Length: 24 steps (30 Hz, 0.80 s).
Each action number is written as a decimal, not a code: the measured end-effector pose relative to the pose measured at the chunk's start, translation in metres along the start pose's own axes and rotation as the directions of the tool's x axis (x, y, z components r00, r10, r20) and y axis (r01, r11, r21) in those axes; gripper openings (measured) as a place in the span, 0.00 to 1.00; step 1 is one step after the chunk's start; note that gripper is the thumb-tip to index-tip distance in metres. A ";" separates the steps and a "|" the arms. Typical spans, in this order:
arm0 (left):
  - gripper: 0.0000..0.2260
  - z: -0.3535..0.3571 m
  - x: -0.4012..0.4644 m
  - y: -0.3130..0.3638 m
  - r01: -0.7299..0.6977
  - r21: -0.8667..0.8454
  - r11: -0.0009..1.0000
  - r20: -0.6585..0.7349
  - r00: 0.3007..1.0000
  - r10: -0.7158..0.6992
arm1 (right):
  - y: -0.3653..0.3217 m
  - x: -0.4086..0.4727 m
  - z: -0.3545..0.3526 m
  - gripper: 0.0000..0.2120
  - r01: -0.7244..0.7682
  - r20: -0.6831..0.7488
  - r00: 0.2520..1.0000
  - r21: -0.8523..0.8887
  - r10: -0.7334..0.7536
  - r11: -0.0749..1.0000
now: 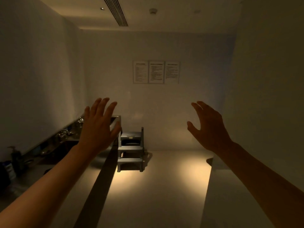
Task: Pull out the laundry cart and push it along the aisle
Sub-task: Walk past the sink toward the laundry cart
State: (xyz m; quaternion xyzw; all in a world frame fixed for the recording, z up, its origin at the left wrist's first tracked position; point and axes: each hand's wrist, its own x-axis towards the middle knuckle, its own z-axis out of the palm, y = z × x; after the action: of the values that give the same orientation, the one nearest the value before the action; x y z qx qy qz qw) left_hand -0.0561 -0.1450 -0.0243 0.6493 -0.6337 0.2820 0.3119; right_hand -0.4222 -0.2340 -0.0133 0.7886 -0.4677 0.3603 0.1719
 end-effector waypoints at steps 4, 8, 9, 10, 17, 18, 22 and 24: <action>0.33 0.013 0.005 0.012 -0.017 -0.025 1.000 0.008 1.000 0.017 | 0.014 -0.006 -0.009 0.33 -0.016 -0.008 1.000 -0.039 0.016 0.999; 0.33 0.026 0.010 0.026 -0.032 -0.035 0.999 0.013 0.999 0.032 | 0.029 -0.012 -0.015 0.33 -0.036 -0.007 0.999 -0.067 0.036 0.997; 0.33 0.029 0.012 0.030 -0.034 -0.044 0.998 0.011 0.999 0.035 | 0.033 -0.013 -0.016 0.33 -0.042 -0.007 0.999 -0.070 0.042 0.997; 0.33 0.032 0.014 0.034 -0.037 -0.056 0.998 0.008 0.999 0.038 | 0.037 -0.014 -0.017 0.33 -0.047 -0.008 0.999 -0.072 0.047 0.996; 0.33 0.053 0.025 0.066 -0.034 -0.078 0.996 0.011 0.999 0.035 | 0.076 -0.016 -0.017 0.33 -0.059 -0.006 0.998 -0.096 0.058 0.994; 0.33 0.057 0.027 0.072 -0.036 -0.075 0.996 0.013 0.999 0.037 | 0.083 -0.014 -0.017 0.33 -0.053 -0.011 0.999 -0.094 0.052 0.994; 0.34 0.071 0.039 0.092 -0.031 -0.078 0.996 0.032 0.999 0.034 | 0.110 -0.009 -0.011 0.32 -0.040 -0.018 0.999 -0.073 0.039 0.997; 0.34 0.078 0.044 0.105 -0.026 -0.075 0.997 0.030 0.999 0.028 | 0.125 -0.008 -0.005 0.32 -0.036 -0.020 0.999 -0.071 0.035 0.997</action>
State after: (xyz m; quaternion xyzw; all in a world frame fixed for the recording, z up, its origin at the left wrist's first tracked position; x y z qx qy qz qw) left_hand -0.1611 -0.2332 -0.0368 0.6329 -0.6574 0.2522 0.3220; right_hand -0.5349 -0.2887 -0.0239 0.7701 -0.4925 0.3538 0.1978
